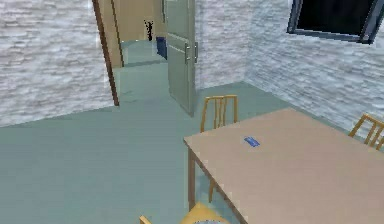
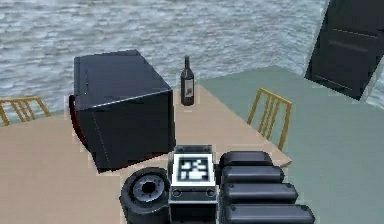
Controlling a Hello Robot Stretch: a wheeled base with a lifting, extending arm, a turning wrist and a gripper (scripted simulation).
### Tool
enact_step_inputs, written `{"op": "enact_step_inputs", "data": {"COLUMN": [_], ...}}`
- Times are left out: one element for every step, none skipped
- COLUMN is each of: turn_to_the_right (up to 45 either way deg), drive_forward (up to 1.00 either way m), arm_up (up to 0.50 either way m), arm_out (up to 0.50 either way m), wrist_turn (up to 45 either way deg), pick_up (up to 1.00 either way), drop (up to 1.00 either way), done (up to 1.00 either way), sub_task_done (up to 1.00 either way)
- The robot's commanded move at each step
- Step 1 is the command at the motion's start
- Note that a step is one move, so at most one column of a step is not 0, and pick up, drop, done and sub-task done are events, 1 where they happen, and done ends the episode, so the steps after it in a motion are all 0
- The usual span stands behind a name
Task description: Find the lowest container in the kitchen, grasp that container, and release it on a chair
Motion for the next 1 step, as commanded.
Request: {"op": "enact_step_inputs", "data": {"turn_to_the_right": [-9.0], "drive_forward": [0.0], "arm_up": [0.0], "arm_out": [0.0], "wrist_turn": [0.0], "pick_up": [0.0], "drop": [0.0], "done": [0.0], "sub_task_done": [0.0]}}
